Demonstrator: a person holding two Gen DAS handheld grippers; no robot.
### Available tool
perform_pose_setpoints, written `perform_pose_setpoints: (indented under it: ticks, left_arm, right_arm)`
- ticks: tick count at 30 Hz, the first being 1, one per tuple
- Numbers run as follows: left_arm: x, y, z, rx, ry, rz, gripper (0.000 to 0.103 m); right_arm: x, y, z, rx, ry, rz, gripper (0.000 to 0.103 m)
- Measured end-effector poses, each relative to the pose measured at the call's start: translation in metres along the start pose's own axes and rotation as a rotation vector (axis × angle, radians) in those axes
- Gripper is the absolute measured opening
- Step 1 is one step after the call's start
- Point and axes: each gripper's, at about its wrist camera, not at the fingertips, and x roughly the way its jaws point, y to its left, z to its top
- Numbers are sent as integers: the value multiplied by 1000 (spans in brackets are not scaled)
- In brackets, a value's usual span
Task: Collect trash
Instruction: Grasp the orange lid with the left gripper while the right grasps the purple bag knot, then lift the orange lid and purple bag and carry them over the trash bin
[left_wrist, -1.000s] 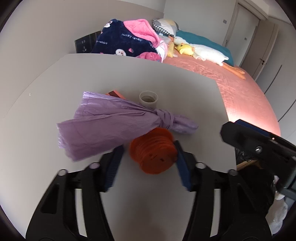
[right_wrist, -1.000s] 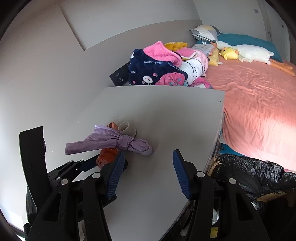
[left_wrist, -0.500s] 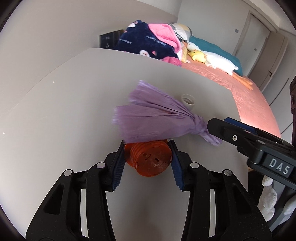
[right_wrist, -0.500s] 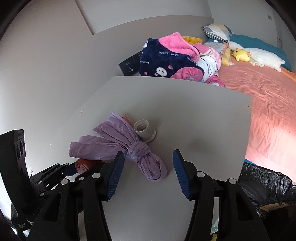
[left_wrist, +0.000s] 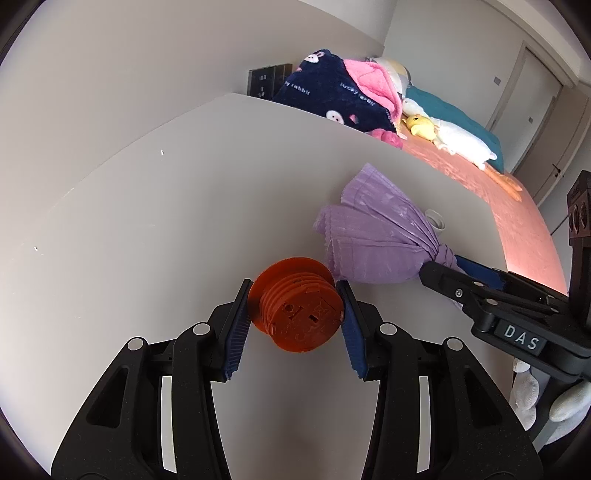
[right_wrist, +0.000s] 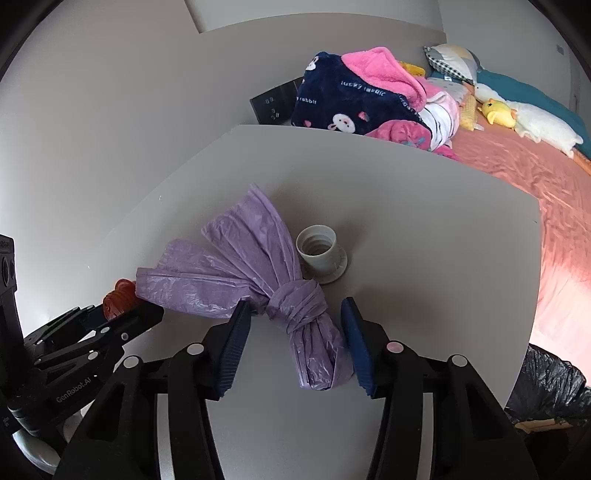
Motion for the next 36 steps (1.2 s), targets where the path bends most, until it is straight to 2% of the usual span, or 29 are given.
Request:
perform_pose_setpoints:
  ticks: [1,3,6,20,36]
  left_arm:
    - [0,1,0,-3,1,0,44]
    - [0,3,0,-8,4,-1,44]
    - [0,3,0,-6,3,-2,44]
    - [-29,-2,-9,-7,-42,-24,44]
    - [-80,-28,-39,13,-96,-76,44]
  right_arm:
    - [1,2,0,-9,1,-8,44]
    - [2,4,-1,-12,10,-4,23]
    - [-2,7,-4,-19,3,0,16]
    - [-44,17,-7,2,-53,81,15]
    - [-111,22,-28,16,-138,81,15]
